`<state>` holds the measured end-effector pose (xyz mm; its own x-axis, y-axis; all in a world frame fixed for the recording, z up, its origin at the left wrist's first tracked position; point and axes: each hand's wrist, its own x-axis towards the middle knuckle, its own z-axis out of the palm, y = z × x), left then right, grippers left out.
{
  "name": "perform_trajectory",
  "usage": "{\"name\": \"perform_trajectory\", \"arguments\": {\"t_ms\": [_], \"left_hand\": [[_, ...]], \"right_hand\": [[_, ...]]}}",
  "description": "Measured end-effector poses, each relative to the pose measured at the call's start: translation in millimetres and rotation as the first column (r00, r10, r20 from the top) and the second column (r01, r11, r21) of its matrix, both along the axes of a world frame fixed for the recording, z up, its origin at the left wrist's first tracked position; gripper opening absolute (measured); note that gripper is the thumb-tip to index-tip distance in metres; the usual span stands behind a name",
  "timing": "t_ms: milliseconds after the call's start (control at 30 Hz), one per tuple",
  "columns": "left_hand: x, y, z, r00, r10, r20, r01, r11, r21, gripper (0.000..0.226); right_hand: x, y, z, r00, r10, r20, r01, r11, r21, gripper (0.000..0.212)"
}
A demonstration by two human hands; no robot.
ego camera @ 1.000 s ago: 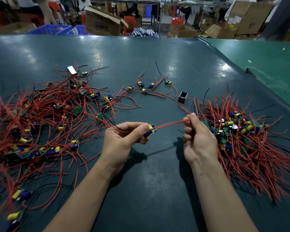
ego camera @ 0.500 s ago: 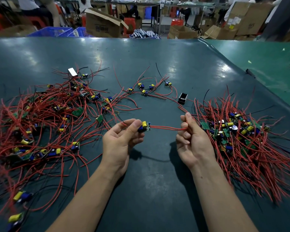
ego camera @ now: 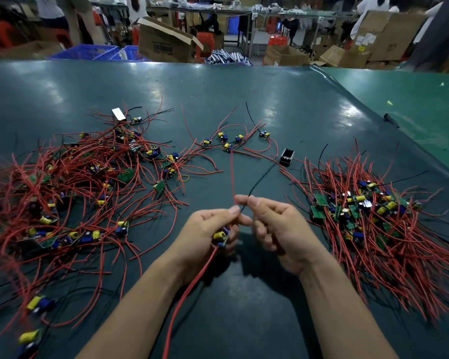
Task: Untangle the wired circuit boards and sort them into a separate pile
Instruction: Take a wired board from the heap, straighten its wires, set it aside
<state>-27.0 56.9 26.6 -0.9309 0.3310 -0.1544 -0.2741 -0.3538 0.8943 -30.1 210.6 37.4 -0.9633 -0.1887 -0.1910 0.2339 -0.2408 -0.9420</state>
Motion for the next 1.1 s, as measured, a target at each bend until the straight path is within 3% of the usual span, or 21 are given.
{"name": "perform_trajectory", "arguments": {"t_ms": [133, 367, 567, 733, 967, 1100], "left_hand": [[4.8, -0.9, -0.8, 0.994, -0.099, -0.037, 0.095, 0.991, -0.090, 0.031], [6.3, 1.5, -2.3, 0.978, 0.050, -0.204, -0.104, 0.960, -0.262, 0.021], [4.9, 0.3, -3.4, 0.935, 0.065, -0.348, -0.188, 0.924, -0.332, 0.021], [8.0, -1.4, -1.0, 0.933, -0.053, -0.356, -0.084, 0.930, -0.358, 0.023], [9.1, 1.7, 3.0, 0.940, -0.102, -0.325, -0.023, 0.933, -0.359, 0.021], [12.2, -1.5, -1.8, 0.938, -0.099, -0.332, -0.035, 0.926, -0.375, 0.022]], "right_hand": [[2.0, 0.9, 1.5, 0.998, 0.018, -0.056, -0.014, 0.997, 0.071, 0.023], [-1.0, -4.6, -1.1, 0.990, -0.129, -0.062, 0.135, 0.983, 0.121, 0.024], [-2.4, -6.1, -2.9, 0.976, -0.191, -0.104, 0.199, 0.977, 0.075, 0.024], [-11.1, 9.0, -3.8, 0.889, -0.446, -0.106, 0.443, 0.895, -0.054, 0.023], [-13.0, 5.5, -8.8, 0.818, -0.563, -0.117, 0.554, 0.826, -0.104, 0.031], [-15.2, 18.1, -5.2, 0.691, -0.717, -0.094, 0.697, 0.695, -0.175, 0.030]]}}
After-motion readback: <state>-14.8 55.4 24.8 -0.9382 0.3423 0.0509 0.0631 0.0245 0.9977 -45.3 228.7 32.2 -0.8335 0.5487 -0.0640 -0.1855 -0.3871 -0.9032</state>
